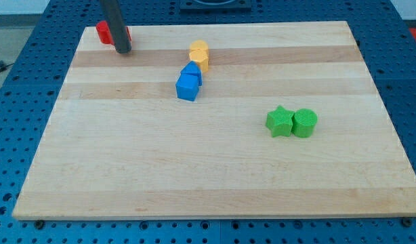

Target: Place the arm on top of the green circle

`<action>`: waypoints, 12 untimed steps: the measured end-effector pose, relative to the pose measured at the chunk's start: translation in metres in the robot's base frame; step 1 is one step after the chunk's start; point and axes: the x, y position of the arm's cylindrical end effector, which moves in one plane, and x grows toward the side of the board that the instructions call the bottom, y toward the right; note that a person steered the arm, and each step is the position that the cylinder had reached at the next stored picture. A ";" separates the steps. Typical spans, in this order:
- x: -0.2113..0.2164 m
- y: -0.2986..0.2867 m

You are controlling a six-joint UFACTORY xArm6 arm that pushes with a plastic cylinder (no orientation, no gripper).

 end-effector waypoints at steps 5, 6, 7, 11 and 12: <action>0.020 0.067; 0.020 0.073; 0.020 0.073; -0.028 0.086; -0.040 0.128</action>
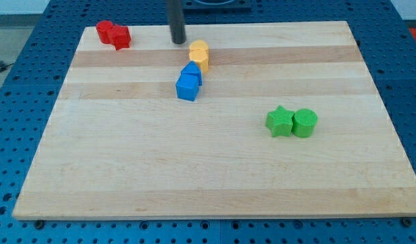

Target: Place the arm on top of the green circle

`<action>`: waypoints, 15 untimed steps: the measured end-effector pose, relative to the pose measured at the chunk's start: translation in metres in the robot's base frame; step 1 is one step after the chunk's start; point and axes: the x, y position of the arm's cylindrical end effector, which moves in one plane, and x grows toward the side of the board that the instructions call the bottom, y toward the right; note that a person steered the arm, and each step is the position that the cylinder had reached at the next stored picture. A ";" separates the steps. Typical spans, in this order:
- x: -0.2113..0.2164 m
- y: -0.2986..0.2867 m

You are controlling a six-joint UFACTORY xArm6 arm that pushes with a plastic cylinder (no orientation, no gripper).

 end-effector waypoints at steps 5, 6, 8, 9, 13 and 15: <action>0.000 0.178; 0.006 0.281; 0.110 0.399; 0.130 0.408; 0.266 0.288; 0.269 0.230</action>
